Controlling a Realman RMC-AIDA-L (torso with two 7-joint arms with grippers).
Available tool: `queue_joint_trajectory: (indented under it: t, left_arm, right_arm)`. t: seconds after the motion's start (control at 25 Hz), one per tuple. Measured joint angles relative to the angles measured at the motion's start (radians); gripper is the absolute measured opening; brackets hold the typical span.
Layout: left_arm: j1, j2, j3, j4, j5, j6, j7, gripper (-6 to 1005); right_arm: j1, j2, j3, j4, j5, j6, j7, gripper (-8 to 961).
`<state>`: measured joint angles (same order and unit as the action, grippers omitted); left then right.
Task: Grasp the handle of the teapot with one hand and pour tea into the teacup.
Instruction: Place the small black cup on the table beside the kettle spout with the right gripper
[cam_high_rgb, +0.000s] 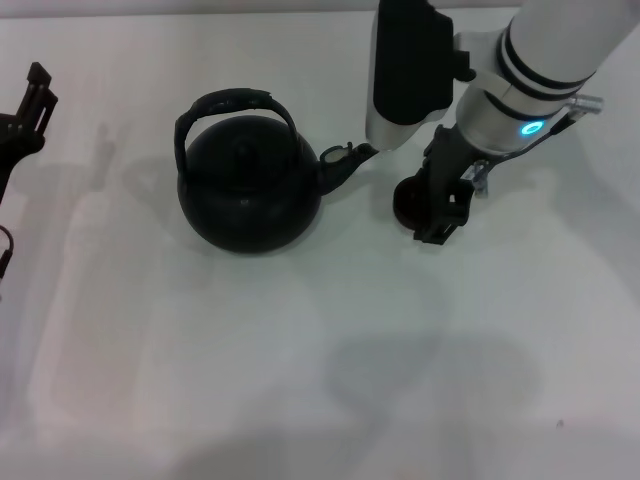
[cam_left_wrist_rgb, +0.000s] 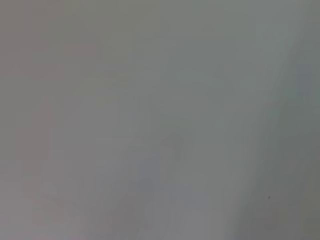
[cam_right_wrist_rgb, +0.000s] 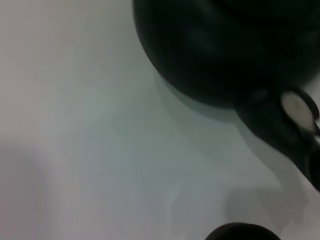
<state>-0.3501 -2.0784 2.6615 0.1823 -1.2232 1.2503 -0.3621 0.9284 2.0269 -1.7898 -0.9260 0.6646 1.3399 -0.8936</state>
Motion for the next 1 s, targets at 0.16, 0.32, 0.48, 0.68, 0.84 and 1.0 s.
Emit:
queue_joint_trajectory:
  t: [0.16, 0.32, 0.48, 0.68, 0.84, 1.0]
  left_arm:
    - [-0.002, 0.001, 0.0, -0.003, 0.0, 0.0, 0.0, 757]
    - [-0.003, 0.001, -0.001, -0.004, -0.001, 0.0, 0.0, 756]
    - [-0.004, 0.002, -0.003, -0.005, -0.002, 0.0, 0.0, 756]
    - [-0.004, 0.003, -0.003, -0.008, -0.012, 0.0, 0.0, 756]
    - [-0.005, 0.003, -0.004, -0.013, -0.015, 0.0, 0.0, 756]
    - [-0.006, 0.003, -0.005, -0.017, -0.015, 0.0, 0.0, 756]
  right_arm:
    - [-0.004, 0.0, -0.04, -0.008, 0.012, -0.014, 0.004, 737]
    - [-0.005, 0.001, -0.108, -0.008, 0.02, -0.038, 0.005, 739]
    - [-0.004, 0.001, -0.117, -0.007, 0.028, -0.051, 0.006, 741]
    - [-0.001, 0.001, -0.133, -0.002, 0.039, -0.063, 0.004, 743]
    - [-0.001, 0.001, -0.162, -0.006, 0.04, -0.076, 0.007, 745]
    - [0.0, 0.001, -0.168, -0.007, 0.044, -0.083, 0.008, 746]
